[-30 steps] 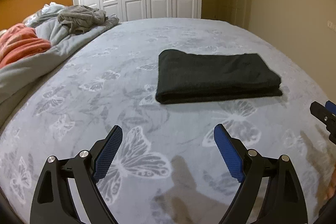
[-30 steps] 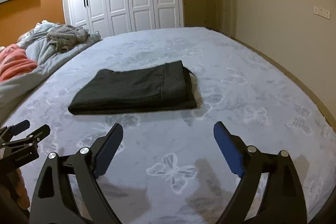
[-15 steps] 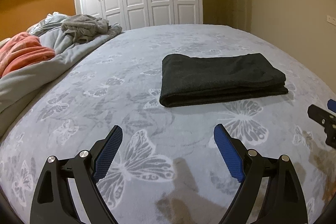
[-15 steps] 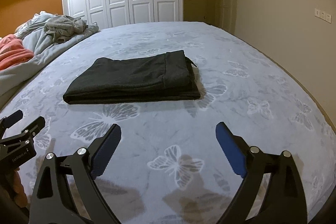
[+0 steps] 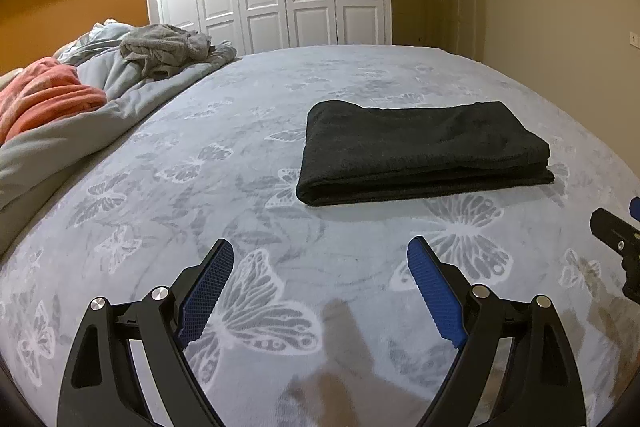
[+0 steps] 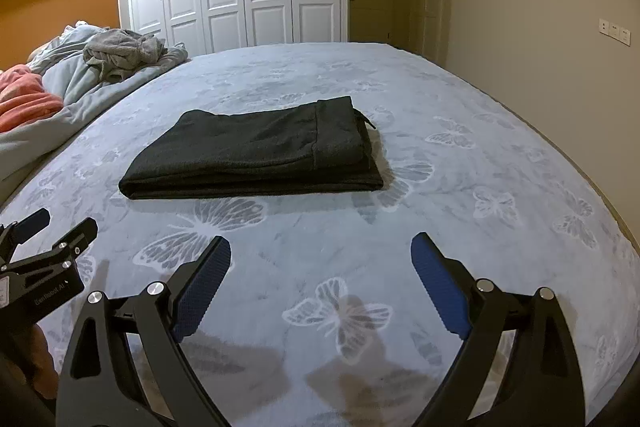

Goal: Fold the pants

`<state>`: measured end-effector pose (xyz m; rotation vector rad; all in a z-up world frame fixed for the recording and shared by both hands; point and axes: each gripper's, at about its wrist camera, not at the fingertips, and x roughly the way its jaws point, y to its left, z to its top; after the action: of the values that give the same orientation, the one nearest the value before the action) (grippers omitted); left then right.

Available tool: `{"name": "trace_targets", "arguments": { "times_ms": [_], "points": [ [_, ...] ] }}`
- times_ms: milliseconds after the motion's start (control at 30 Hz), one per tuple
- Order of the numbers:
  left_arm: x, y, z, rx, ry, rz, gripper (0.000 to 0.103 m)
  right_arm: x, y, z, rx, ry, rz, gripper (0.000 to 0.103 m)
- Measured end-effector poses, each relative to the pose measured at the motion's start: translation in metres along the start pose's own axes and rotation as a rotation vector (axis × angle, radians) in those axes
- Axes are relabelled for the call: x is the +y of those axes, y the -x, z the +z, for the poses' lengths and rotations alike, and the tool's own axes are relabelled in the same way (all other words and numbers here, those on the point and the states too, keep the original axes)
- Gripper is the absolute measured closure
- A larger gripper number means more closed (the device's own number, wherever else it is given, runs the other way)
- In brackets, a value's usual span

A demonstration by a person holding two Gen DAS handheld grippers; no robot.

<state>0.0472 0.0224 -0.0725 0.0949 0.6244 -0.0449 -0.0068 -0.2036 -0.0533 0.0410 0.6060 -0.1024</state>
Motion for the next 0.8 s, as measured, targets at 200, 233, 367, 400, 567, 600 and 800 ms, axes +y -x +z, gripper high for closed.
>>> {"name": "trace_targets", "arguments": {
  "times_ms": [200,233,367,400,567,600,800],
  "points": [
    [0.001,-0.003,-0.001,-0.002,0.012,-0.003,0.017,0.002,-0.004,-0.002,0.002,0.017,-0.013,0.013],
    [0.001,-0.003,0.0,-0.002,0.014,0.001,0.017,0.002,-0.004,-0.002,0.003,0.018,-0.013,0.013],
    [0.001,-0.002,-0.001,-0.005,0.01,0.002,0.017,0.006,-0.004,-0.005,0.002,0.021,-0.018,0.013],
    [0.001,-0.002,-0.001,-0.006,0.01,0.003,0.017,0.006,-0.004,-0.005,0.003,0.02,-0.018,0.013],
    [-0.001,-0.001,0.0,-0.02,0.004,0.012,0.017,0.007,-0.004,-0.007,0.005,0.022,-0.021,0.013],
    [-0.002,-0.001,0.0,-0.023,-0.001,0.013,0.017,0.007,-0.004,-0.007,0.004,0.023,-0.022,0.013],
    [-0.011,0.004,-0.004,-0.062,-0.041,0.033,0.016,0.008,-0.005,-0.008,0.005,0.026,-0.022,0.013]
  ]
}}
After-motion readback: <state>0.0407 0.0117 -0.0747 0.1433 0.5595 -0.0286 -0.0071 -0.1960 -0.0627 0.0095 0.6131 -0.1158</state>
